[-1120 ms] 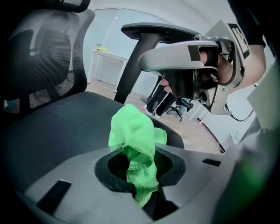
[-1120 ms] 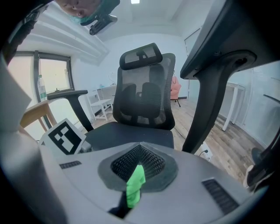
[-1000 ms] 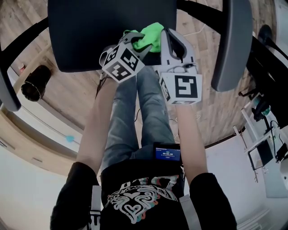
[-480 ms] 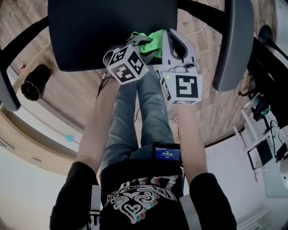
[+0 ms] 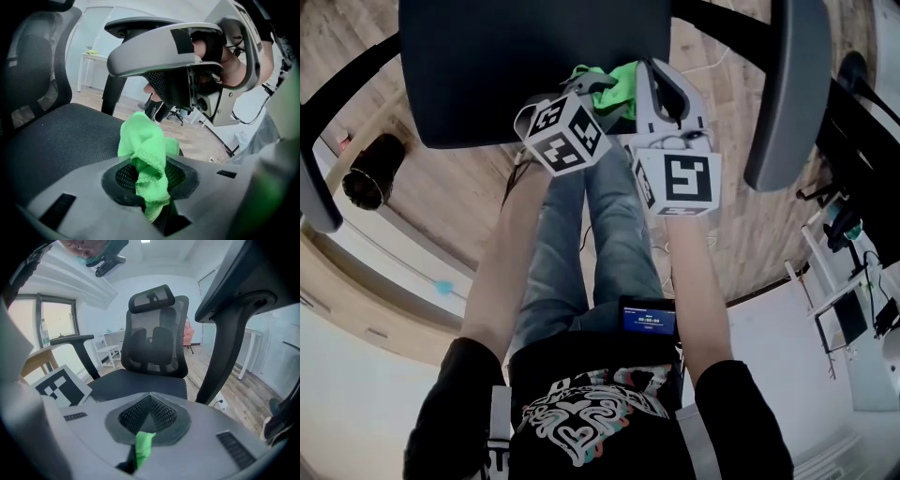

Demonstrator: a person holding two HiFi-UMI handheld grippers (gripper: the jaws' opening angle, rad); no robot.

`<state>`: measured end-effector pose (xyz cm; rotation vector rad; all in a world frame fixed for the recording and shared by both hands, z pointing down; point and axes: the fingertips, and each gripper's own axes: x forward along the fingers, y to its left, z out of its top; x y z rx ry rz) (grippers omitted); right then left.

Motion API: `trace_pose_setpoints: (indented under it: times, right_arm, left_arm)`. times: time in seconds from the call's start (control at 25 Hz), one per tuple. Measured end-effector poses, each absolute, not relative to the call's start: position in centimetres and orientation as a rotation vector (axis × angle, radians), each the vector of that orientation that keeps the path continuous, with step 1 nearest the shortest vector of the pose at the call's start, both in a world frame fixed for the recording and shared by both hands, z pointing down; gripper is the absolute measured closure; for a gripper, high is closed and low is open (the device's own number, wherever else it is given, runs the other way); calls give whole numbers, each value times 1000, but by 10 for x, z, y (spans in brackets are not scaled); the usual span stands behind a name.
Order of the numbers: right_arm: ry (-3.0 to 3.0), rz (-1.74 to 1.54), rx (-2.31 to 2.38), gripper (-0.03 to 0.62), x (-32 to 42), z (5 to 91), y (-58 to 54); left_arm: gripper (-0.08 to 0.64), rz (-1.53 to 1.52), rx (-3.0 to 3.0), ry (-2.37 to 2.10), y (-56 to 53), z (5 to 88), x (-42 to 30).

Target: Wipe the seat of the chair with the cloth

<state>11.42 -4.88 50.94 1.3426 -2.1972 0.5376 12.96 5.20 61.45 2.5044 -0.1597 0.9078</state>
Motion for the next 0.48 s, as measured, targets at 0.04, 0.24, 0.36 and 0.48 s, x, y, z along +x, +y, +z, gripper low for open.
trace_pose_setpoints:
  times: [0.04, 0.24, 0.36, 0.48]
  right_arm:
    - [-2197, 537, 1344, 592, 114, 510, -49]
    - [-2196, 532, 1342, 592, 114, 510, -51]
    - [-2189, 534, 1336, 592, 114, 510, -51]
    - [-2183, 540, 1331, 592, 116, 511, -51]
  left_arm:
    - [472, 908, 2504, -160, 52, 615, 129]
    - [472, 917, 2505, -162, 50, 615, 127]
    - [472, 917, 2505, -166, 49, 616, 124]
    - [472, 936, 2505, -220, 41, 617, 119]
